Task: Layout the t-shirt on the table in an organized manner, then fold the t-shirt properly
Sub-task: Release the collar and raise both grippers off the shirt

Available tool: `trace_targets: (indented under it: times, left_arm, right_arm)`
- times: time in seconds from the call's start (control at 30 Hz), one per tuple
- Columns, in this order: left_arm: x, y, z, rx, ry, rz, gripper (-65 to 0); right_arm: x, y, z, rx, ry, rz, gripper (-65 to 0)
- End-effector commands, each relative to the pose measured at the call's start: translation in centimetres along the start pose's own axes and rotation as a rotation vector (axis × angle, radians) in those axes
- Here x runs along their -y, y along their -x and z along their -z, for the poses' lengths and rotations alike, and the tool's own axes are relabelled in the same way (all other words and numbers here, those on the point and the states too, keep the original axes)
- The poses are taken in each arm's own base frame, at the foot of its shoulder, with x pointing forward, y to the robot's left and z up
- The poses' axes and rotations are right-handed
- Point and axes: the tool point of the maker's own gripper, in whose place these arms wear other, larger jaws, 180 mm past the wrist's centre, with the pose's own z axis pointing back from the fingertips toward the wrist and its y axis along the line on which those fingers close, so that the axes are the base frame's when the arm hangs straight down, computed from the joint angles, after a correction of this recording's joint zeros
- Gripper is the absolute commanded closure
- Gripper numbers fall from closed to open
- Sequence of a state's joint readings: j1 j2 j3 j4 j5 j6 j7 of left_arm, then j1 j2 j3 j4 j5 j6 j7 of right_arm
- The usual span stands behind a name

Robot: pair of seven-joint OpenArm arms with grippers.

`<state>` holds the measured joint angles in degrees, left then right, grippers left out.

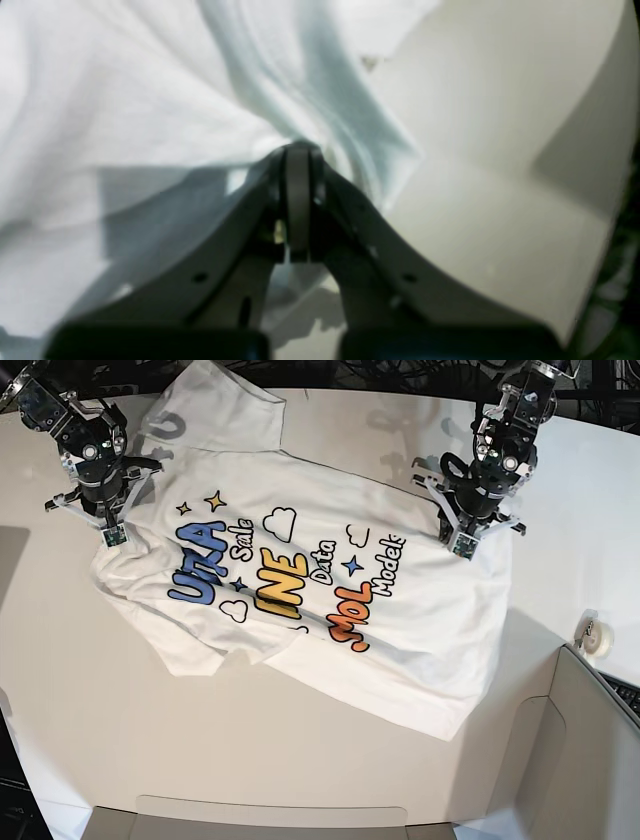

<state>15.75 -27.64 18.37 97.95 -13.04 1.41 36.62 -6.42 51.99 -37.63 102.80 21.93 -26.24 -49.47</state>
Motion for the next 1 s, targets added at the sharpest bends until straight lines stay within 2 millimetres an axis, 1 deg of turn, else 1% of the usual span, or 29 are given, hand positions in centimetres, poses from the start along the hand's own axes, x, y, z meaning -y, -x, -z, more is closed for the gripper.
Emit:
trace_targets:
  times: [0.0,0.03,0.1,0.13,0.27,0.37,0.47,0.5,0.6,0.77,0.83,0.9,0.97]
  left_arm:
    - [0.4,3.2,-0.6,-0.143,0.016,0.017,-2.4]
    - [0.6,3.2,-0.8,-0.154,0.02,0.019,-2.4]
    - [1.1,3.9,-1.5,-0.187,0.031,0.024,-2.4]
    - [1.3,4.2,-1.7,-0.198,0.036,0.025,-2.4]
    - [2.0,5.7,-2.4,-0.241,0.051,0.025,-2.4]
    - [2.5,7.0,-2.8,-0.269,0.059,0.022,-2.4]
    - [2.5,8.4,-3.4,-0.301,0.032,-0.014,-2.4]
    - [2.6,8.8,-3.5,-0.31,0.026,-0.027,-2.4]
    - [3.4,9.0,-4.4,-0.305,0.036,-0.035,-2.5]
    - [5.3,9.6,-6.4,-0.321,0.078,-0.037,-2.6]
    - [6.6,9.7,-6.9,-0.34,0.102,-0.064,-2.6]
    - [7.4,10.1,-7.3,-0.358,0.115,-0.076,-2.6]
    - [8.0,10.5,-7.5,-0.37,0.125,-0.089,-2.6]
  right_arm:
    - [1.0,1.2,0.4,-0.058,0.008,-0.011,0.0]
    - [1.8,1.4,0.8,-0.064,0.03,-0.018,0.0]
    - [3.5,1.3,1.4,-0.063,0.074,-0.029,0.0]
    - [3.9,1.1,1.6,-0.059,0.085,-0.033,0.0]
    - [6.0,-0.5,1.6,-0.015,0.139,-0.074,0.0]
    - [6.7,-1.4,1.6,0.007,0.153,-0.101,0.0]
    - [7.5,-2.0,1.4,0.02,0.167,-0.135,0.0]
    - [7.5,-2.2,1.4,0.025,0.168,-0.142,0.0]
    - [6.7,-3.3,0.9,0.061,0.155,-0.15,0.0]
    - [5.3,-6.1,-1.0,0.159,0.127,-0.155,0.0]
    - [5.7,-7.4,-1.9,0.203,0.135,-0.13,0.0]
    - [5.8,-8.3,-2.5,0.234,0.137,-0.102,0.0]
    - [6.5,-9.0,-3.4,0.266,0.155,-0.065,0.0]
